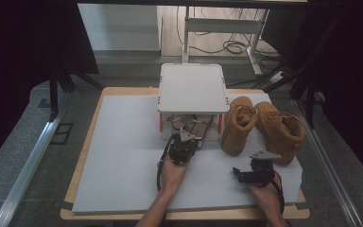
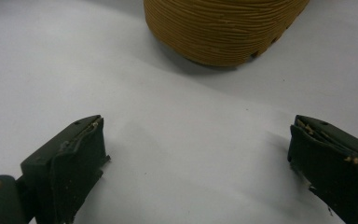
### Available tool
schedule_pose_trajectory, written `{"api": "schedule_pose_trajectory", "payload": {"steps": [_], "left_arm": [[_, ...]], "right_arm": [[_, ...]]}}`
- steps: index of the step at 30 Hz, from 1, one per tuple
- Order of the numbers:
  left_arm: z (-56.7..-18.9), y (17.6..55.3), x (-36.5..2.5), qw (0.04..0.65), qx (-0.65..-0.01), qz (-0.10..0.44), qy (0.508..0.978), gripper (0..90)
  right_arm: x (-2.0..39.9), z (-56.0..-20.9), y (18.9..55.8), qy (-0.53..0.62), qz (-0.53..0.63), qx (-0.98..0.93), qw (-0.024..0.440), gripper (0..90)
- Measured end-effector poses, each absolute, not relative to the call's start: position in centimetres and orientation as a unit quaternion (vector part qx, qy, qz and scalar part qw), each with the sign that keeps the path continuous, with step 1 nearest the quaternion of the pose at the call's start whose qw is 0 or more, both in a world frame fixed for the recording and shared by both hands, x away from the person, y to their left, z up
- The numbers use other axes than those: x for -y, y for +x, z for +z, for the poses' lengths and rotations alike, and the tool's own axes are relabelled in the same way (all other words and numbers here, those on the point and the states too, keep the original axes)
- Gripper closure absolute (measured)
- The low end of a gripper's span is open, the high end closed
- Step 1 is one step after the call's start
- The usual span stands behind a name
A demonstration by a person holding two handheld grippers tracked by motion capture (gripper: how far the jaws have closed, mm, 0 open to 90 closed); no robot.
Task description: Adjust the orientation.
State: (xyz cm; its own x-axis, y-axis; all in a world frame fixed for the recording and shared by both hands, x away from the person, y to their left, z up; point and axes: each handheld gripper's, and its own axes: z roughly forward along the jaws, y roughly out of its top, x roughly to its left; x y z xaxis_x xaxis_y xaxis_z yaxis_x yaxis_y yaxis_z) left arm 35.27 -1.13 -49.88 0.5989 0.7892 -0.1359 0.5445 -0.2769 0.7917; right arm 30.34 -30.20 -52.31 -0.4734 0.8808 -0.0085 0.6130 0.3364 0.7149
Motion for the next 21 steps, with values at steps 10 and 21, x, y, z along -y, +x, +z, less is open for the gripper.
{"api": "schedule_pose_trajectory", "payload": {"steps": [10, 21], "left_arm": [[-49.9, 36.5, 1.7, 0.426, -0.427, 0.148, 0.784, 89.4], [-50.0, 37.8, 1.9, 0.427, -0.434, 0.150, 0.779, 89.5]], "right_arm": [[30.2, -52.3, 30.3, 0.472, 0.331, -0.792, 0.202, 3.9], [30.2, -52.3, 30.3, 0.472, 0.331, -0.792, 0.202, 4.0]]}}
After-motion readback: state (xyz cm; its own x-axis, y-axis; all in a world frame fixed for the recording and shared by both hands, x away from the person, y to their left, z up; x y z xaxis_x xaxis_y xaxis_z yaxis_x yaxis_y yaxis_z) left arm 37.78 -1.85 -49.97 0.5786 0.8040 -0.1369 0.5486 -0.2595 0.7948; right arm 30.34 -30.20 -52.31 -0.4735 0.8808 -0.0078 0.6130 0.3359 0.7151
